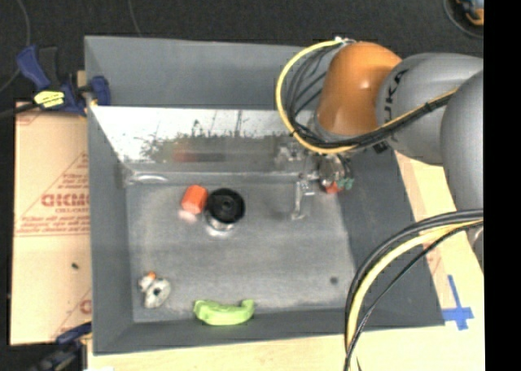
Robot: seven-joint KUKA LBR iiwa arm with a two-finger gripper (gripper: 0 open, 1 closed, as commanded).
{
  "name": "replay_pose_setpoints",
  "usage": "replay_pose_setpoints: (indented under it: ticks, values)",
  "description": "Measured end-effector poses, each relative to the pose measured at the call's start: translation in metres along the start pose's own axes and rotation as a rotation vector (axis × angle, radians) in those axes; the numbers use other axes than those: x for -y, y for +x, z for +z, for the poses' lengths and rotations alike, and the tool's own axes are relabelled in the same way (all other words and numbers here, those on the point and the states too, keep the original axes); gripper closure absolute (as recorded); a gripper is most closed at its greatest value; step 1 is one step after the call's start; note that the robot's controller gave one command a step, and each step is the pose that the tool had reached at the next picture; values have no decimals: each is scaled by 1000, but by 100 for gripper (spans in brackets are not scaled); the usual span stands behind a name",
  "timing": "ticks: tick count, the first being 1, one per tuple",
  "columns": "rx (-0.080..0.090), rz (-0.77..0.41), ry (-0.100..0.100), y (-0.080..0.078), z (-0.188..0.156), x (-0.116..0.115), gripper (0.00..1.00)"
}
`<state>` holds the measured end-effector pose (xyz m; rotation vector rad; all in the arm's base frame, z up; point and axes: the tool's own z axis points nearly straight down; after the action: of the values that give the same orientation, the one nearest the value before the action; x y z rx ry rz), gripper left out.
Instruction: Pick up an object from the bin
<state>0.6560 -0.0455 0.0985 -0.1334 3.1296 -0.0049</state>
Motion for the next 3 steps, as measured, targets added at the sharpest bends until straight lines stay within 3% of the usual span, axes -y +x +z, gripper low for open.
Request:
replay_pose_setpoints:
  ticks: [1,2,3]
  values:
    - [-2,-12,-5,9,11,-47,0]
    - [7,-28,-1,-2,28,-62,0]
    - [0,108,-7,15,26,-110,0]
